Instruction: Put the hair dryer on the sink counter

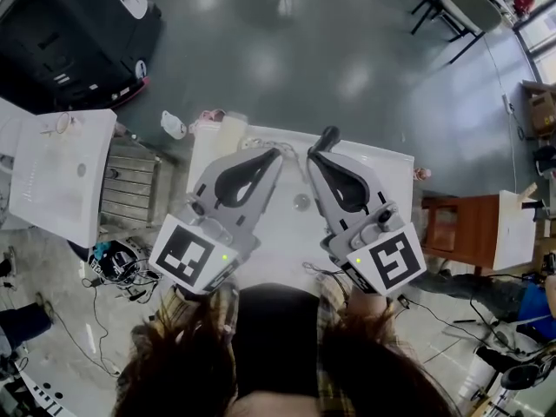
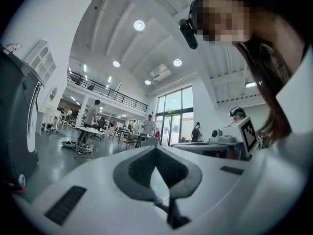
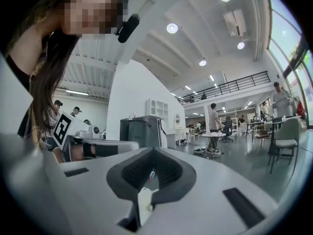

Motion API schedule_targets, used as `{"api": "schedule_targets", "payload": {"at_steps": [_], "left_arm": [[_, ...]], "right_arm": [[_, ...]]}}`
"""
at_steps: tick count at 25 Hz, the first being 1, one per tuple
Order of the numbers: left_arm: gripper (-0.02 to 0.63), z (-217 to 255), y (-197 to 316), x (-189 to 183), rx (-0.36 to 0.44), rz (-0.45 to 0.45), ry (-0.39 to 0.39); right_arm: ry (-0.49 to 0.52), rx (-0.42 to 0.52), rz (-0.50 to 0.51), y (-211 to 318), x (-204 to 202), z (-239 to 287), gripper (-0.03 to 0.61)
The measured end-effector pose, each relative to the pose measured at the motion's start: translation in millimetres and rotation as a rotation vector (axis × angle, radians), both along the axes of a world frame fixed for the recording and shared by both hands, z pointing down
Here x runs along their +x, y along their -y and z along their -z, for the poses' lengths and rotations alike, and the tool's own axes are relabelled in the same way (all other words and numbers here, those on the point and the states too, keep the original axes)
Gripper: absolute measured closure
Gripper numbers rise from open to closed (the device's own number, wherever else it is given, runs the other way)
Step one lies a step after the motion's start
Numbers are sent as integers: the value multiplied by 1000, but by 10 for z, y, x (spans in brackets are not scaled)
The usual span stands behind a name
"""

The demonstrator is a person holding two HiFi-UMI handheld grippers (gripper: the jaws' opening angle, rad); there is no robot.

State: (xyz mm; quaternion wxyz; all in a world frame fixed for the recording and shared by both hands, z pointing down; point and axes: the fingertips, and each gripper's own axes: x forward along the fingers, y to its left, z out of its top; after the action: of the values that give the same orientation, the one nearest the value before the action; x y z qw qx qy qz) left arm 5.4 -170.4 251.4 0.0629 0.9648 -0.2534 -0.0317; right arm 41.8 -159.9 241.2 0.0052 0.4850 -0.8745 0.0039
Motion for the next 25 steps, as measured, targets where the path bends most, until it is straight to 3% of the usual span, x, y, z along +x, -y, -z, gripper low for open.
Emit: {"api": "schedule_targets", "payload": {"at_steps": [25], "left_arm": [[597, 4, 21, 18, 1, 7, 13]], "right_arm": [[-85, -21, 22, -2, 3, -68, 563]]}}
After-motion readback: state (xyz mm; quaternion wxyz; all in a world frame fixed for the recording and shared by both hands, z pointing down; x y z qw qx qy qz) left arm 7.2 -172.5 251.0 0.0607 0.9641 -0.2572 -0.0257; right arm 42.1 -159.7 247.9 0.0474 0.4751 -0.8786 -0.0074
